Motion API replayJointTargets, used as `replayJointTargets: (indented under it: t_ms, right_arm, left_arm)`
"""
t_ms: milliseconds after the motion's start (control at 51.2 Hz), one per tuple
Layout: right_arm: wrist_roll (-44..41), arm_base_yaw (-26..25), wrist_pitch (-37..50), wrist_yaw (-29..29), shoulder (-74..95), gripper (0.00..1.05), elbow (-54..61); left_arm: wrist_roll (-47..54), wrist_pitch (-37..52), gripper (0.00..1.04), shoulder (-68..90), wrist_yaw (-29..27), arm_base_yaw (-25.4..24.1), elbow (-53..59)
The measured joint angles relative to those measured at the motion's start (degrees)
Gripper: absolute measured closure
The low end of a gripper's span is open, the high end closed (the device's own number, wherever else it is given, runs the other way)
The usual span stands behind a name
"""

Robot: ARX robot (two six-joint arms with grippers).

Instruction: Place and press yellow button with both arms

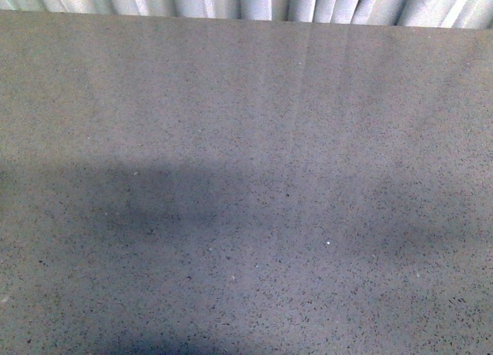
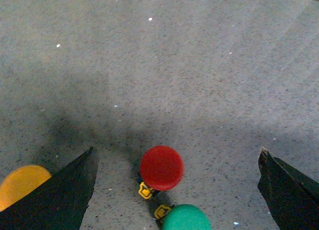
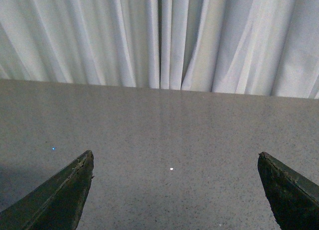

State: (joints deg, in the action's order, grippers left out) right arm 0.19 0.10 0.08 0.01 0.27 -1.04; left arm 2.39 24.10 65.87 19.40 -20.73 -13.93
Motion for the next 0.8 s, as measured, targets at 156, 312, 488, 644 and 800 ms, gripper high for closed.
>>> replayJointTargets:
  t_ms: [156,312,488,644,800]
  right_arm:
    - [0.02,0.0,0.0,0.0,0.0,0.09,0.0]
    - [0.0,0.0,0.0,0.0,0.0,0.09,0.0]
    - [0.02,0.0,0.0,0.0,0.0,0.09,0.0]
    - [0.0,0.0,0.0,0.0,0.0,0.09,0.0]
    - [0.0,0.0,0.0,-0.02,0.0,0.09,0.0]
  left_arm:
    - [1.36,4.92,0.09,6.6,0.61,-4.17,-1.2]
    - [2.51,9.84,0.09,12.87,0.57,-7.34,-2.16]
    - [3.8,14.82,0.09,19.34,0.28,-11.02,-2.67]
    - [5.07,18.34,0.09,24.72,0.28,-12.44,-2.67]
    - [5.75,20.26,0.09,28.48,0.07,-12.7,-2.78]
